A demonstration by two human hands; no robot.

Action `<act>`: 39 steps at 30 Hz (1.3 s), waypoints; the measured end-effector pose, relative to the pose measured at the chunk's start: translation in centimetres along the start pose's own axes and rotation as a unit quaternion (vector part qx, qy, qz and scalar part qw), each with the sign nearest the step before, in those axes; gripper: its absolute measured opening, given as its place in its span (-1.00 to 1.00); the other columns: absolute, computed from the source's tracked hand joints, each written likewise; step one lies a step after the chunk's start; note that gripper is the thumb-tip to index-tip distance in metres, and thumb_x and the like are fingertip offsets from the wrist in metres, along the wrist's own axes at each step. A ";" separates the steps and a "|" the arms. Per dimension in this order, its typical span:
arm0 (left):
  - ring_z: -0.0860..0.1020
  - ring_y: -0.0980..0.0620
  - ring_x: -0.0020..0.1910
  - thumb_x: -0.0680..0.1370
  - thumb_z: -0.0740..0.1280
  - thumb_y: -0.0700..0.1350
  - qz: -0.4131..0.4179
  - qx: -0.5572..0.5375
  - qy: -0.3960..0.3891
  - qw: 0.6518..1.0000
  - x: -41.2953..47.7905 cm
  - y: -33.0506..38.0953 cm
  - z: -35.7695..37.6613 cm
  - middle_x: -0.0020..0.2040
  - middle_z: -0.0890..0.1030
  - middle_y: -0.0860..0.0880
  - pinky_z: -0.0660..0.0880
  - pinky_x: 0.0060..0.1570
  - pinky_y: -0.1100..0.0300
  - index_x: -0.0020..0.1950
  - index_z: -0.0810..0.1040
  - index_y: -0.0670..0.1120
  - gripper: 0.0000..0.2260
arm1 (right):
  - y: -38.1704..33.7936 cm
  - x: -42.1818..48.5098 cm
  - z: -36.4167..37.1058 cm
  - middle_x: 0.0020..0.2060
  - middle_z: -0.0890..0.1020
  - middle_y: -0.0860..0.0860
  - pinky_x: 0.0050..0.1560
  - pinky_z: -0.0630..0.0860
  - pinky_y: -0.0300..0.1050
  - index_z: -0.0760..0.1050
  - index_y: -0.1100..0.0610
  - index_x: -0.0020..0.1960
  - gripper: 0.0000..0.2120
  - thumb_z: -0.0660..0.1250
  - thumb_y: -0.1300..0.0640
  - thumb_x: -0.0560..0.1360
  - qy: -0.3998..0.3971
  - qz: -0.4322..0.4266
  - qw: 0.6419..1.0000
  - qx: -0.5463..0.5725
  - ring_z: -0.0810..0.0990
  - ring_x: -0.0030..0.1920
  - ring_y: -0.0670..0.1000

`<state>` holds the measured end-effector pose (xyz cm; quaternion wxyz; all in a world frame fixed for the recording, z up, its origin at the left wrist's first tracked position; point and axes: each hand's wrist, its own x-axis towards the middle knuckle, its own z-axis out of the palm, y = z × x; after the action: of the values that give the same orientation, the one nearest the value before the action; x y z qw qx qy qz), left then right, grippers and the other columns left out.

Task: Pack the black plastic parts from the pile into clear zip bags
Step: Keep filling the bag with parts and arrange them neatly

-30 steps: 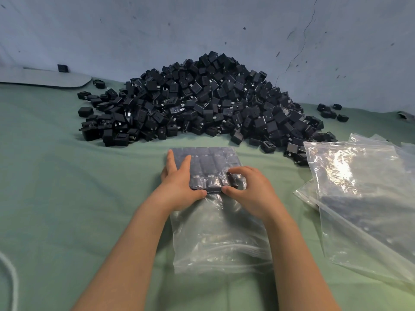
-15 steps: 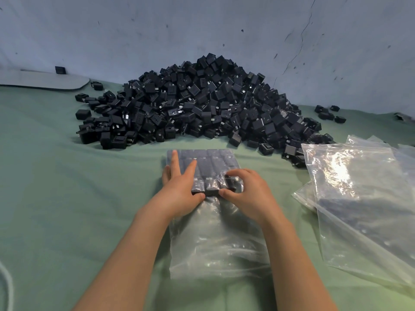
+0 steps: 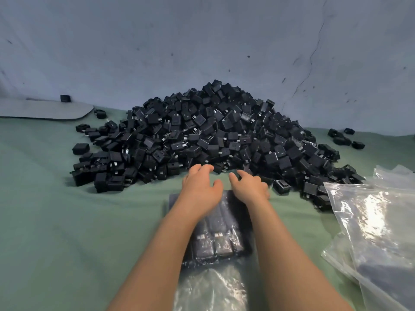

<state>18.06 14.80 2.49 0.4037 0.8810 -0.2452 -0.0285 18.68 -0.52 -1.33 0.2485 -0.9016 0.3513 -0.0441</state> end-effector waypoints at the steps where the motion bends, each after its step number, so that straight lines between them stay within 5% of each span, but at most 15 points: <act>1: 0.21 -0.04 0.45 0.60 0.18 -0.12 0.002 -0.006 0.004 1.000 0.3 -0.1 0.1 0.46 0.26 -0.08 0.15 0.42 0.14 0.44 0.29 -0.13 -0.60 | -0.1 0.2 0.1 0.39 0.34 0.15 0.33 0.25 0.09 0.27 -0.15 0.46 -0.53 0.02 -0.22 0.58 0.010 0.006 1.000 -0.003 0.27 0.38 0.23; 5: 0.40 0.00 0.32 0.62 0.17 -0.02 -0.031 -0.093 0.025 0.995 -0.1 0.2 -0.5 0.34 0.42 -0.03 0.30 0.31 0.17 0.36 0.39 -0.08 -0.66 | -0.1 -1.9 -2.4 0.11 0.57 0.04 0.13 0.41 -0.01 0.45 -0.09 0.23 -0.74 0.16 0.00 0.57 0.073 -0.054 0.989 0.113 0.47 0.14 0.12; 8: 0.62 -0.02 0.01 0.61 0.16 0.08 -0.107 -0.272 0.019 0.956 -1.3 1.2 -1.2 0.03 0.62 -0.09 0.56 0.06 0.04 0.18 0.46 -0.10 -0.70 | -0.1 -6.3 -5.9 -0.21 0.57 -0.14 -0.24 0.41 -0.17 0.50 -0.16 -0.07 -0.78 0.21 0.16 0.53 -0.008 -0.195 0.966 0.170 0.54 -0.23 -0.07; 12: 0.66 0.06 -0.33 0.59 0.25 0.03 -0.124 -0.328 -0.014 0.936 -3.9 2.4 -1.6 -0.25 0.65 -0.06 0.57 -0.39 0.24 -0.03 0.53 -0.14 -0.76 | -0.1 -13.2 -7.9 -0.13 0.63 -0.17 0.07 0.48 -0.21 0.56 -0.11 -0.16 -0.69 0.23 0.28 0.49 -0.094 -0.312 0.939 0.110 0.58 -0.01 -0.06; 16: 0.56 0.12 -0.50 0.58 0.29 -0.13 -0.107 -0.328 -0.019 0.938 -7.0 2.5 -1.6 -0.36 0.58 -0.08 0.61 -0.32 0.19 -0.12 0.57 -0.20 -0.83 | 2.2 -18.4 -7.5 0.09 0.53 -0.15 0.03 0.21 -0.63 0.63 -0.06 0.02 -0.73 0.25 0.26 0.54 -0.067 -0.329 0.938 0.091 0.43 0.15 -0.15; 19: 0.56 0.02 -0.39 0.57 0.29 -0.09 -0.104 -0.277 -0.023 0.955 -9.4 2.6 -1.0 -0.39 0.57 -0.08 0.60 -0.12 0.07 -0.24 0.57 -0.15 -0.77 | 4.4 -21.6 -6.2 0.09 0.45 -0.18 0.04 0.19 -0.64 0.63 -0.10 0.06 -0.71 0.26 0.24 0.56 -0.033 -0.325 0.939 0.104 0.40 0.15 -0.16; 23: 0.56 0.12 -0.51 0.59 0.27 -0.13 -0.087 -0.262 -0.067 0.959 -12.6 3.4 0.5 -0.48 0.56 -0.03 0.60 -0.33 0.25 -0.26 0.58 -0.20 -0.74 | 7.5 -24.4 -5.1 0.19 0.42 -0.15 0.28 0.24 -0.36 0.55 -0.21 0.13 -0.74 0.28 0.13 0.57 -0.007 -0.300 0.947 0.111 0.37 0.31 -0.12; 27: 0.64 0.10 -0.41 0.59 0.26 -0.02 -0.081 -0.212 -0.091 0.970 -14.8 4.1 1.5 -0.42 0.63 -0.02 0.62 -0.24 0.21 -0.25 0.60 -0.14 -0.70 | 9.6 -26.5 -5.1 0.19 0.40 -0.16 0.19 0.25 -0.33 0.45 -0.36 0.08 -0.72 0.25 0.06 0.58 -0.013 -0.279 0.955 0.105 0.34 0.30 -0.14; 29: 0.66 0.04 -0.19 0.57 0.24 0.10 -0.046 -0.155 -0.085 0.983 -16.0 4.0 1.9 -0.22 0.67 -0.02 0.60 -0.04 0.09 -0.12 0.58 -0.07 -0.72 | 10.6 -27.2 -5.5 0.15 0.44 -0.14 0.20 0.28 -0.29 0.46 -0.34 0.09 -0.72 0.26 0.06 0.57 0.011 -0.253 0.960 0.120 0.38 0.26 -0.12; 32: 0.45 0.09 0.17 0.47 0.32 0.22 0.076 0.031 -0.156 0.984 -18.1 3.0 2.1 0.15 0.52 0.06 0.38 0.19 0.19 0.21 0.47 0.03 -0.59 | 12.2 -27.8 -6.3 0.11 0.51 -0.09 0.19 0.31 -0.23 0.49 -0.27 0.12 -0.72 0.28 0.10 0.56 0.061 -0.193 0.968 0.151 0.42 0.21 -0.11; 35: 0.30 0.01 0.25 0.50 0.31 0.08 0.161 0.189 -0.200 0.948 -19.1 2.4 2.4 0.21 0.41 0.02 0.25 0.29 0.12 0.22 0.45 0.02 -0.68 | 12.4 -29.1 -6.6 0.07 0.56 -0.11 0.09 0.36 -0.25 0.55 -0.26 0.04 -0.71 0.29 0.15 0.54 0.058 -0.173 0.963 0.201 0.47 0.09 -0.23; 39: 0.49 -0.02 0.09 0.55 0.23 -0.13 0.163 0.147 -0.116 0.969 -18.3 3.3 1.5 0.08 0.53 -0.01 0.43 0.10 0.07 0.06 0.52 -0.02 -0.86 | 11.5 -31.3 -6.7 -0.03 0.61 -0.16 -0.01 0.41 -0.37 0.59 -0.27 -0.04 -0.71 0.31 0.16 0.52 0.033 -0.204 0.956 0.208 0.51 -0.03 -0.28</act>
<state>0.21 20.24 1.16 0.2372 0.8694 -0.4325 -0.0281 -13.48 10.02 1.98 0.4050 -0.8803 0.1510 -0.1957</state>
